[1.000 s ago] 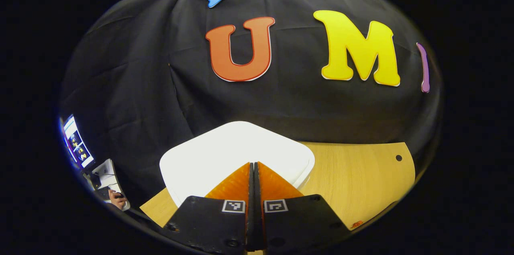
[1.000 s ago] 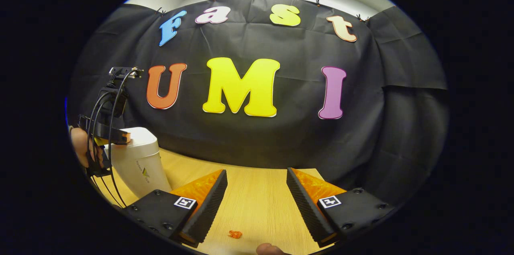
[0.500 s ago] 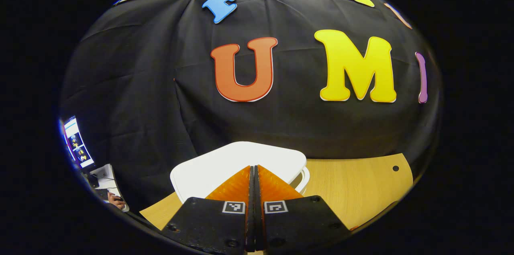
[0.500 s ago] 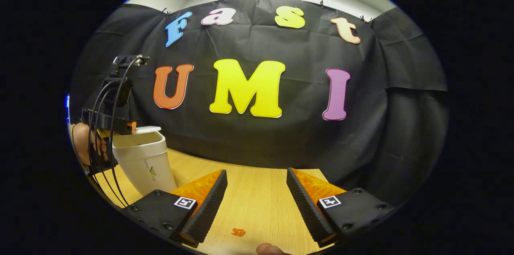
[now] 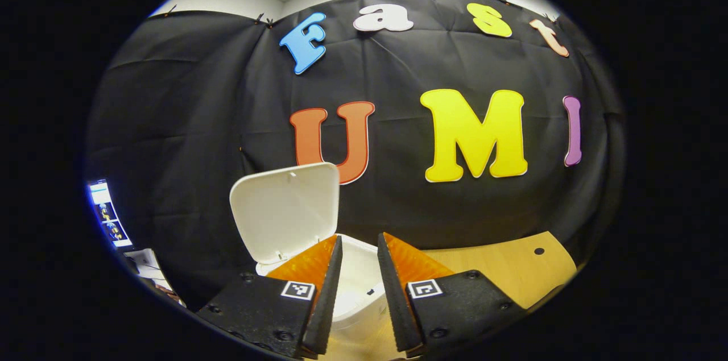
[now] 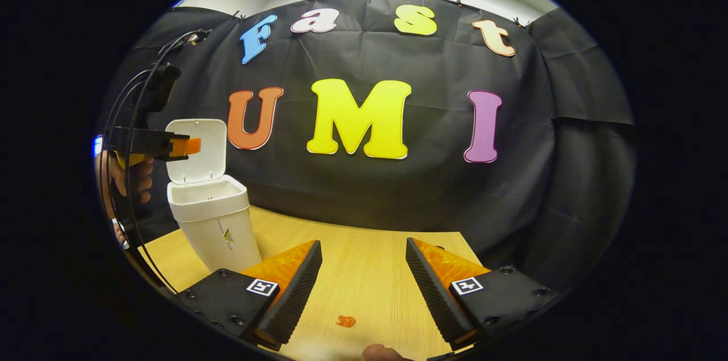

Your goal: Press the lid of the desktop garbage bin to open it, pick up the crumpled paper on the desktop and throw it into the bin, then pick up the pop can on the desktop and drop it into the bin, and finally close the garbage bin lid.

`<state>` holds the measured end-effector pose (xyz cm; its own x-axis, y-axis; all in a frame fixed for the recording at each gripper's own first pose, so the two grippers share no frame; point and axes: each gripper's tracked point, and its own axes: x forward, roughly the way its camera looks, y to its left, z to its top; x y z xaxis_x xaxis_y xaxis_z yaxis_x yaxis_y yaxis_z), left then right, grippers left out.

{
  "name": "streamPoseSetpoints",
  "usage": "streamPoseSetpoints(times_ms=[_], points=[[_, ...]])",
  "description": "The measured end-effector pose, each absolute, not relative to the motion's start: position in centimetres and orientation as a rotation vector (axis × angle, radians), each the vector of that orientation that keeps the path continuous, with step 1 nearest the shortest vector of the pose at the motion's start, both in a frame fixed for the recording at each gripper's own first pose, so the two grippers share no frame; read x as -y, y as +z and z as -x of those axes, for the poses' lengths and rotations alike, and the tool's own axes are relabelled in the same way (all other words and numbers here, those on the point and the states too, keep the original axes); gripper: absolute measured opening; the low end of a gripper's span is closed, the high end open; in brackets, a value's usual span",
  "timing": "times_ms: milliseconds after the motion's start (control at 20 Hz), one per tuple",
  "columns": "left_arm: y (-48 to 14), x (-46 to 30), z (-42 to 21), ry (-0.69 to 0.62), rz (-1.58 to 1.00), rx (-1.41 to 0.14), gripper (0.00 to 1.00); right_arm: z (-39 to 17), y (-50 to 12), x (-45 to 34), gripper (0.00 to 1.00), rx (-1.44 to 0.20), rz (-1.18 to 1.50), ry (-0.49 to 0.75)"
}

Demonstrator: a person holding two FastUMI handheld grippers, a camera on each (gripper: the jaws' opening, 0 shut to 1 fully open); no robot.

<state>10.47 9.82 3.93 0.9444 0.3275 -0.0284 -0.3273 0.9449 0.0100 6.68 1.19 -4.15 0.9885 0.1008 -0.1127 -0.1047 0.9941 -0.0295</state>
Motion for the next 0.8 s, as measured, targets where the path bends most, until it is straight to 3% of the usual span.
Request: streamPoseSetpoints(times_ms=[150,200,250,300,350,800], points=[[3.1,-7.6,-8.5,0.259,0.030,-0.002,0.58,-6.2,-5.7,-1.3,0.94,-0.146,0.019,0.113],[2.5,-7.2,-7.9,0.244,0.036,-0.005,0.73,-6.0,-6.4,-1.4,0.94,-0.162,0.012,0.118],[1.8,-6.7,-7.2,0.235,0.041,-0.015,0.75,-5.9,-7.2,-1.3,0.94,-0.182,0.010,0.116],[1.1,-6.0,-6.6,0.218,0.044,-0.028,0.85,-5.8,-7.9,-1.2,0.94,-0.202,0.009,0.119],[0.5,-5.3,-6.0,0.205,0.040,-0.032,0.75,-5.8,-8.8,-1.3,0.94,-0.220,0.011,0.120],[-7.2,-1.0,-0.6,0.120,0.018,-0.176,0.75,-7.2,-17.8,-0.9,0.94,-0.403,0.081,0.131]])
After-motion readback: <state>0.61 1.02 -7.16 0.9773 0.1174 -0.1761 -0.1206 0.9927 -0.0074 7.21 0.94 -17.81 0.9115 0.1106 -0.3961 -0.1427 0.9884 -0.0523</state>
